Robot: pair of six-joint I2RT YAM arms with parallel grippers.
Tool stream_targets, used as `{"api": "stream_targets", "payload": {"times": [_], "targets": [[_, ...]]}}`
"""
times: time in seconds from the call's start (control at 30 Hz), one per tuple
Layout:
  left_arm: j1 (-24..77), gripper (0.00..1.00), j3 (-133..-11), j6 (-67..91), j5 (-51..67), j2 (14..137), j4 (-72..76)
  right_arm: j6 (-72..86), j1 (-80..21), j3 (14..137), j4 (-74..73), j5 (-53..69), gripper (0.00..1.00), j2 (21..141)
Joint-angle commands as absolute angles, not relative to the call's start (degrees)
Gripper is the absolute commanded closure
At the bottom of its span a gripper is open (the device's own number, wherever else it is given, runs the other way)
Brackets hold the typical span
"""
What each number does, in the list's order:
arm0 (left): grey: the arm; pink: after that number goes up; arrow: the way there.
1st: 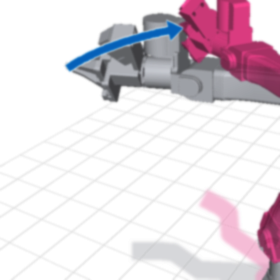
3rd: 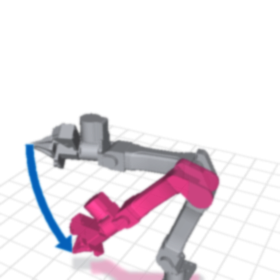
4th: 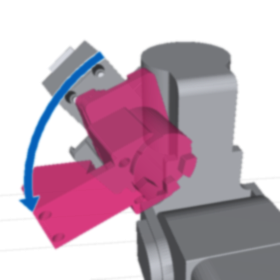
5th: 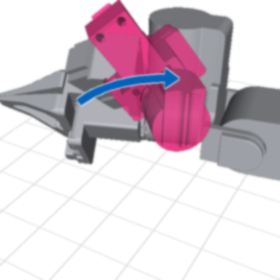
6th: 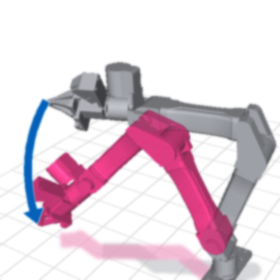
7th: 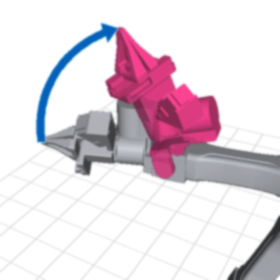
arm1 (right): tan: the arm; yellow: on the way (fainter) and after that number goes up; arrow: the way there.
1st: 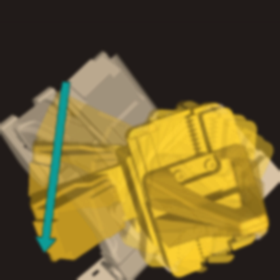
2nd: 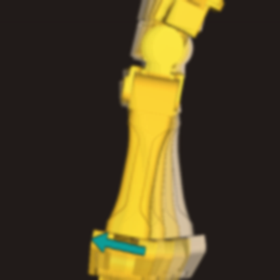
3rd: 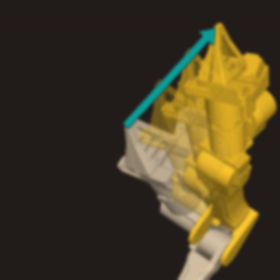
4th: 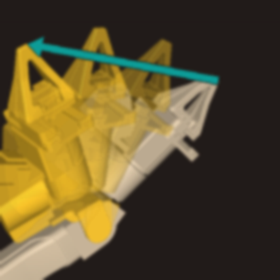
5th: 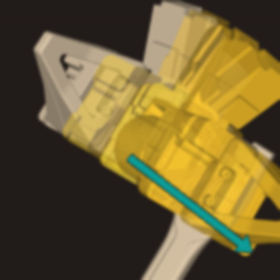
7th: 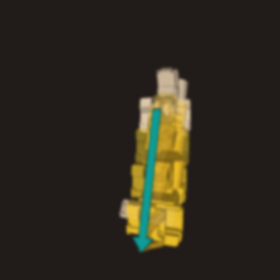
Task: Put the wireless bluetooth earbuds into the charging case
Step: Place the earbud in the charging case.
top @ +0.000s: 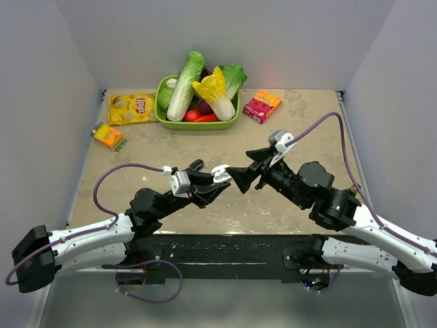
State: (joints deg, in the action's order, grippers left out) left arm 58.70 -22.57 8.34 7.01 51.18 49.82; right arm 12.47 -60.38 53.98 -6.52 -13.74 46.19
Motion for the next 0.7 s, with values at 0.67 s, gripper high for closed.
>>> {"api": "stream_targets", "payload": {"times": [0.67], "targets": [[59.1,1.00,-23.7,8.0,6.5,52.0,51.0,14.7,-60.5,57.4,-9.0,-14.1,0.10,50.5]]}}
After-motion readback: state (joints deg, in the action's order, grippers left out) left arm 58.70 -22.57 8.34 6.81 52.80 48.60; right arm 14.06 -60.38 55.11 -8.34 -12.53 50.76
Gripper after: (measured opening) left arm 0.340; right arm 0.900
